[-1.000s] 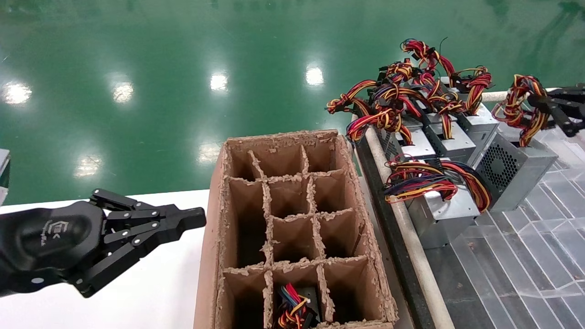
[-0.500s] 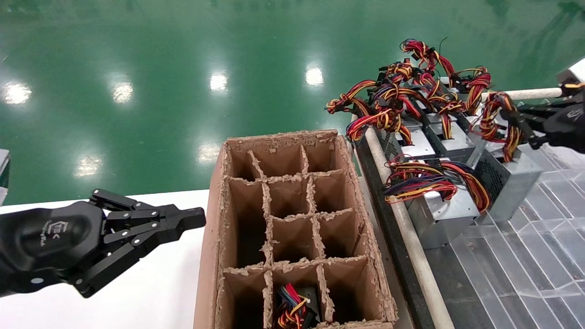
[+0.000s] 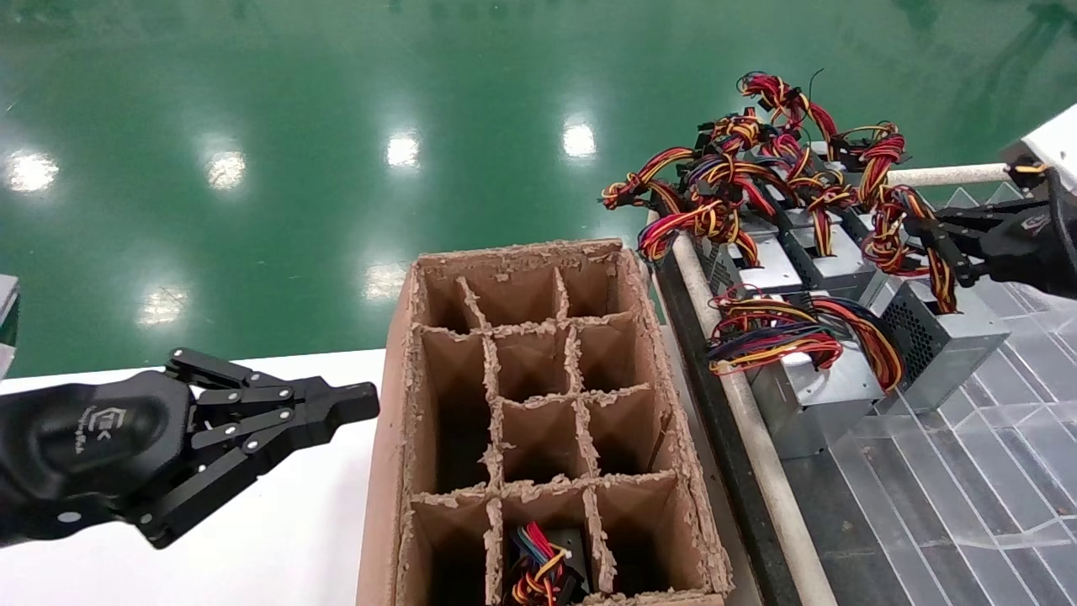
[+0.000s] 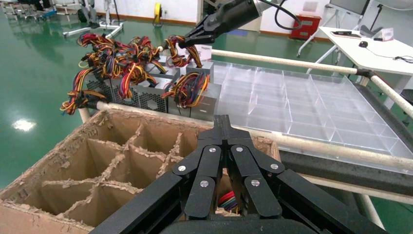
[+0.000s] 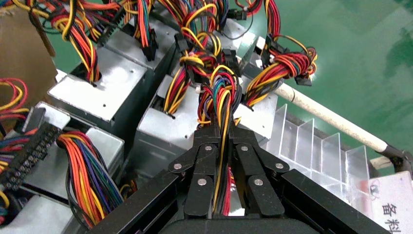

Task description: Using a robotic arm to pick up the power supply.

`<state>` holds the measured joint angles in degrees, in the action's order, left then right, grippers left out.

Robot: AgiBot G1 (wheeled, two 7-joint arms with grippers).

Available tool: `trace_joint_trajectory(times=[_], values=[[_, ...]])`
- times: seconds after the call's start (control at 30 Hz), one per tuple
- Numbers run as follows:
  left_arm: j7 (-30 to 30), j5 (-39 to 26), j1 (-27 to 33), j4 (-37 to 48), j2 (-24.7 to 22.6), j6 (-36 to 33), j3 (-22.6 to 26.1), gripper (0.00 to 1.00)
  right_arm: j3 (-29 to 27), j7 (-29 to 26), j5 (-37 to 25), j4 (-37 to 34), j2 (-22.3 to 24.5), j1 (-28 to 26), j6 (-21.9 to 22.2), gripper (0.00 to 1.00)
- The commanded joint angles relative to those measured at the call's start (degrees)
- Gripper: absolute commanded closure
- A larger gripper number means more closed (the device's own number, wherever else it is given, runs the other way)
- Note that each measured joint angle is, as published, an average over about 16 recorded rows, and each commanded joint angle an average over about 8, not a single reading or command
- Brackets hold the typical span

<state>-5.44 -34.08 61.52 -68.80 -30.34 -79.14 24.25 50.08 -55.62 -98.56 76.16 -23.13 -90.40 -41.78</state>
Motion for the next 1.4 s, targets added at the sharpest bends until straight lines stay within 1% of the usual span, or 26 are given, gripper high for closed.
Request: trace_joint_trajectory(times=[0.03,0.6,0.73,0.9,1.0,1.1,1.4], values=[[0.00,0.00,0.00,0.00,0.00,0.00,0.00,1.00,-0.03,-0.27,-0.20,0.08,-0.24,-0.22,-0.06,0.00],[0.00,0.00,0.00,0.00,0.00,0.00,0.00,1.00,-0.14,-1.11,-1.96,0.93,-1.61,-1.06,0.71,0.00],[0.00,0.00,0.00,0.00,0.00,0.00,0.00,1.00,-0.66,-0.63,-1.59,1.22,-1.74,-0.92,2.61,0.00],[0.00,0.00,0.00,0.00,0.00,0.00,0.00,1.00,-1.72,1.74,0.60,1.63,-1.83,0.12,6.97,0.00],[0.00,0.00,0.00,0.00,0.00,0.00,0.00,1.00,-2.36,3.43,2.03,1.70,-2.02,0.80,7.79,0.00],[0.00,0.00,0.00,0.00,0.00,0.00,0.00,1.00,-3.33,5.12,3.76,1.60,-2.34,1.65,6.53,0.00],[0.00,0.00,0.00,0.00,0.00,0.00,0.00,1.00,-7.81,10.77,11.24,0.97,-3.72,5.55,-1.17,0.00]])
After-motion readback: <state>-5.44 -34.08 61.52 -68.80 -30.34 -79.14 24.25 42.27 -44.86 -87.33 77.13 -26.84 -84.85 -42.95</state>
